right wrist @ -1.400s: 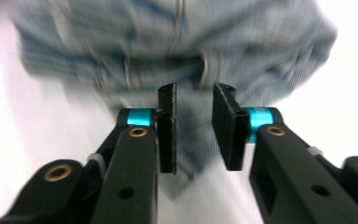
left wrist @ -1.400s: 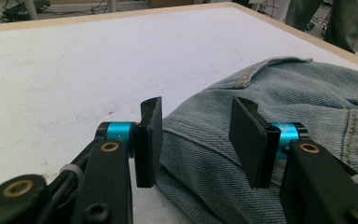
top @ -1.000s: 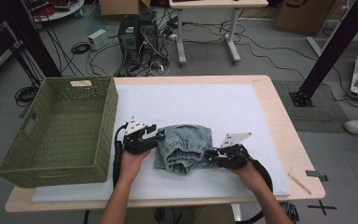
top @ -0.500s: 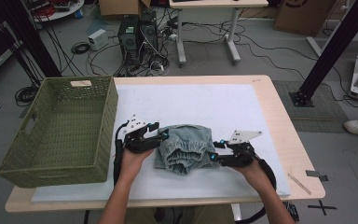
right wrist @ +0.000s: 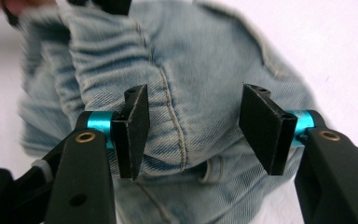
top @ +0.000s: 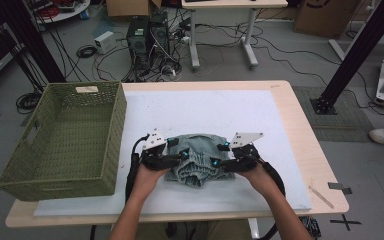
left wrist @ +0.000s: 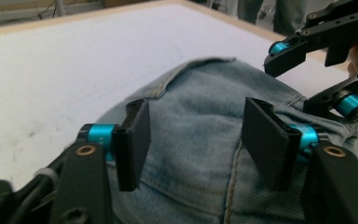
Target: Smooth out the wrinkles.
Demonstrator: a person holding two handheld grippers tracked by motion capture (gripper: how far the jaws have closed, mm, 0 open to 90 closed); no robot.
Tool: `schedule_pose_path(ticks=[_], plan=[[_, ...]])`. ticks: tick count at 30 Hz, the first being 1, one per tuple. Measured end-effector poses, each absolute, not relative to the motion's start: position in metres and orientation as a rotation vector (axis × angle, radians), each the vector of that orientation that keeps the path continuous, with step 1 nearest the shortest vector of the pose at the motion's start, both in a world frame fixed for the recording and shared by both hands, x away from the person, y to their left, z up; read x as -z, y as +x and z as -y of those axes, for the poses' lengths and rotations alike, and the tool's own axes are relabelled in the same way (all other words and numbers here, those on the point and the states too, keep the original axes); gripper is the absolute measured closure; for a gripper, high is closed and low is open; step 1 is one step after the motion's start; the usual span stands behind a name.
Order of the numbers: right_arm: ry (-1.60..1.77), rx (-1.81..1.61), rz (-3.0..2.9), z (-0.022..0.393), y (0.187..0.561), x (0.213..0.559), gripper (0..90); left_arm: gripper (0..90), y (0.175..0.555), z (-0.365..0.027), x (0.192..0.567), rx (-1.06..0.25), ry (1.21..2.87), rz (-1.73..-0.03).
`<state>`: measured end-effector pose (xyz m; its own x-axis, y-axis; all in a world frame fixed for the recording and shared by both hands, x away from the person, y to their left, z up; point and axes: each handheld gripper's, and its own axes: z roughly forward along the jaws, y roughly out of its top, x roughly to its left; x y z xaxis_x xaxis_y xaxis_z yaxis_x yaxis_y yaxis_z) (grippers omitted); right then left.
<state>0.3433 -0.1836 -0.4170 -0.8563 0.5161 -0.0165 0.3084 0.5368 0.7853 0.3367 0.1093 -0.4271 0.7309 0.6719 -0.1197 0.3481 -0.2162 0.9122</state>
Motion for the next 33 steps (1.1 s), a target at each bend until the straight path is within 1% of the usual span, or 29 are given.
schedule_pose_path(ticks=[2,12,24,26,28,30,33], plan=[[0.698,-1.182,-2.547,0.185,0.344,0.422,44.8,48.0,0.335,-0.108,0.433,-0.354,1.852,-0.805],[0.682,-1.140,-2.579,0.188,0.344,0.431,46.6,51.4,0.333,-0.104,0.441,-0.375,1.888,-0.825],[0.688,-1.139,-2.579,0.190,0.343,0.433,46.9,51.5,0.332,-0.105,0.444,-0.372,1.866,-0.844],[0.709,-1.156,-2.579,0.191,0.343,0.432,46.5,49.6,0.332,-0.106,0.442,-0.378,1.838,-0.850],[0.741,-1.210,-2.555,0.194,0.343,0.429,42.0,45.7,0.331,-0.108,0.439,-0.389,1.808,-0.853],[0.793,-1.268,-2.515,0.200,0.342,0.426,37.2,43.7,0.331,-0.111,0.437,-0.398,1.790,-0.848],[0.810,-1.331,-2.458,0.207,0.340,0.422,33.6,39.3,0.330,-0.113,0.434,-0.413,1.761,-0.845]])
